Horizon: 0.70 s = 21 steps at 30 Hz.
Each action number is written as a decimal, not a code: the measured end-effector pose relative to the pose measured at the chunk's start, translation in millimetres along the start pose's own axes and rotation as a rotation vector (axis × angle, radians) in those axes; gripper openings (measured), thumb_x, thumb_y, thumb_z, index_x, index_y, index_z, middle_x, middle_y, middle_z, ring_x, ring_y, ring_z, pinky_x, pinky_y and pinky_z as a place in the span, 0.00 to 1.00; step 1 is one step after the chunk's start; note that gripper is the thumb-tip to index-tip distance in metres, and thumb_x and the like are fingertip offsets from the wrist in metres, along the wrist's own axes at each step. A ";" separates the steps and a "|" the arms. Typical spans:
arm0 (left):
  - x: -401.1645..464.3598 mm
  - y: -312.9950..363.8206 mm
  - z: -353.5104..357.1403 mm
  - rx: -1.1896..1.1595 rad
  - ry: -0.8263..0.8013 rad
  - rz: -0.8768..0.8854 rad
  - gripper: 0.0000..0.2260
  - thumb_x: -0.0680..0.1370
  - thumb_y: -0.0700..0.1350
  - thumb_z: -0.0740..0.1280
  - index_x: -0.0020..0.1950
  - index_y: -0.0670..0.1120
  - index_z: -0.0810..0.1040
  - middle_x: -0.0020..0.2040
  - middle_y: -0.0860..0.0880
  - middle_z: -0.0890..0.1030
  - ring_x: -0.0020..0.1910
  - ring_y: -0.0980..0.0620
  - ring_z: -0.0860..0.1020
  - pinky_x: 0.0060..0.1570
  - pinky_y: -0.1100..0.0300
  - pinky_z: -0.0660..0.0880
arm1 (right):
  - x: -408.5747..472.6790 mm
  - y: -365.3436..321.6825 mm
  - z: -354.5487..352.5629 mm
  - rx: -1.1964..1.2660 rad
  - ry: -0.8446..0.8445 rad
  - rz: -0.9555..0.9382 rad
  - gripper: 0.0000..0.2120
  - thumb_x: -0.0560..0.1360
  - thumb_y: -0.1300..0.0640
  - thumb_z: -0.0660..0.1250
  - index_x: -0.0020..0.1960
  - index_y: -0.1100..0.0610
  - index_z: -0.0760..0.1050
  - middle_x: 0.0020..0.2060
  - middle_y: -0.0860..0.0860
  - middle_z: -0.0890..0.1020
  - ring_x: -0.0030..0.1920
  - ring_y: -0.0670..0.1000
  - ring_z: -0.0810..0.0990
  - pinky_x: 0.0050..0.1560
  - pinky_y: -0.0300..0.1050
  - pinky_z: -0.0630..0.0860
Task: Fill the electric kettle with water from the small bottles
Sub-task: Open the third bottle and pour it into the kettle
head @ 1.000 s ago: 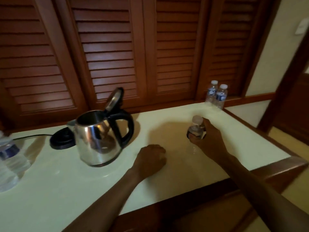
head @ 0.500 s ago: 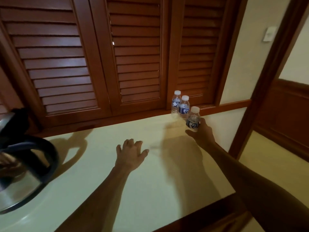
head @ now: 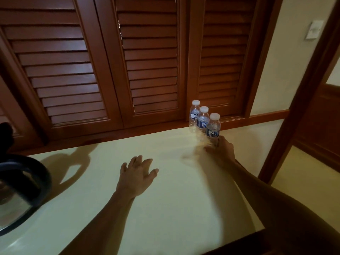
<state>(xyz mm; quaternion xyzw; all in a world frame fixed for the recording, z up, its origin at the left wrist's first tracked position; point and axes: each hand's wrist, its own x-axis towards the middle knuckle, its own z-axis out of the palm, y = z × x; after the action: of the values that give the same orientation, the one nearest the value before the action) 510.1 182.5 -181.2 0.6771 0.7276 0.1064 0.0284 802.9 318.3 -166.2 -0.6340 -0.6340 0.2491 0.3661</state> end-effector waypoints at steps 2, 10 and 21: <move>-0.8 0.8 0.8 0.000 -0.003 -0.003 0.26 0.81 0.64 0.51 0.77 0.56 0.62 0.79 0.49 0.59 0.79 0.47 0.55 0.76 0.42 0.52 | 0.1 1.3 0.2 -0.010 -0.004 -0.001 0.28 0.70 0.47 0.73 0.64 0.58 0.70 0.58 0.55 0.80 0.54 0.56 0.79 0.52 0.48 0.76; -1.0 0.6 -0.5 -0.022 -0.015 -0.016 0.26 0.81 0.64 0.52 0.77 0.56 0.62 0.80 0.49 0.59 0.79 0.48 0.53 0.76 0.42 0.50 | -2.9 -2.7 -1.4 -0.027 -0.015 0.000 0.29 0.70 0.46 0.74 0.64 0.59 0.71 0.59 0.55 0.79 0.55 0.56 0.78 0.49 0.44 0.73; -14.5 -8.6 -6.1 -0.190 0.087 0.009 0.28 0.76 0.60 0.56 0.69 0.46 0.76 0.71 0.46 0.74 0.72 0.48 0.69 0.72 0.51 0.62 | -42.5 -14.6 1.6 0.113 0.073 0.183 0.39 0.67 0.47 0.76 0.70 0.61 0.62 0.65 0.59 0.74 0.60 0.61 0.76 0.57 0.59 0.77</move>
<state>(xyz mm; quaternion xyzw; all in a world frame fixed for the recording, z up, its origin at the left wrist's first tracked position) 501.7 166.9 -178.5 0.6694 0.7117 0.2044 0.0603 789.5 275.6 -162.1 -0.6763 -0.5447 0.2935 0.3998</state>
